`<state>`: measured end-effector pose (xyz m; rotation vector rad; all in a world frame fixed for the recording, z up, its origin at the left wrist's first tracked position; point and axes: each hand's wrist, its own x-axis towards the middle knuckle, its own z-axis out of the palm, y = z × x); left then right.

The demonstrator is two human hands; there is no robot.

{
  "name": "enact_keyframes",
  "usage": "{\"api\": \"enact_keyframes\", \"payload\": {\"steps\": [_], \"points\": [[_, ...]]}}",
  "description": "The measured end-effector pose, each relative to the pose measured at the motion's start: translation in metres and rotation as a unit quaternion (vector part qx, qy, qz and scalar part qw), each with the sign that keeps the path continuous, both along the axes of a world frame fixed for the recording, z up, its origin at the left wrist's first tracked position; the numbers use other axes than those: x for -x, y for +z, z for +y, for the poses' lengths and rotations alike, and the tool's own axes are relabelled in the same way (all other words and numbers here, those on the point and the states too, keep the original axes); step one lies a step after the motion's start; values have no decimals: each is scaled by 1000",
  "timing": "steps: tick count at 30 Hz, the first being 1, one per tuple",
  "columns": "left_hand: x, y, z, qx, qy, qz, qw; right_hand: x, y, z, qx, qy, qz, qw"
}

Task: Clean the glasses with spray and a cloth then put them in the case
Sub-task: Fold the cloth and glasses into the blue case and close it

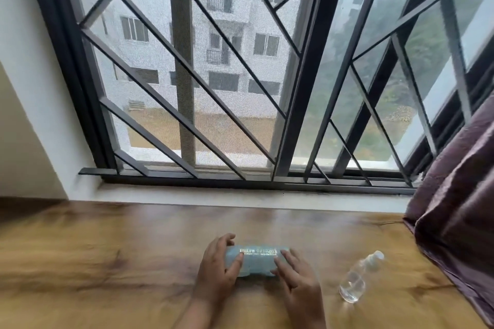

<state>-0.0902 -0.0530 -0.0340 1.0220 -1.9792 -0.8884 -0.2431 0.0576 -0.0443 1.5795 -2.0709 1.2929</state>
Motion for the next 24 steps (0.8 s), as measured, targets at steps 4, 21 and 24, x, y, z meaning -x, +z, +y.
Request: {"api": "enact_keyframes", "payload": {"steps": [4, 21, 24], "points": [[-5, -2, 2, -8, -11, 1, 1000, 2, -13, 6, 24, 31, 4, 999], [-12, -4, 6, -38, 10, -22, 999, -2, -4, 4, 7, -19, -171, 985], [-12, -2, 7, -44, 16, -18, 999, -2, 8, -5, -6, -92, -278, 956]]}}
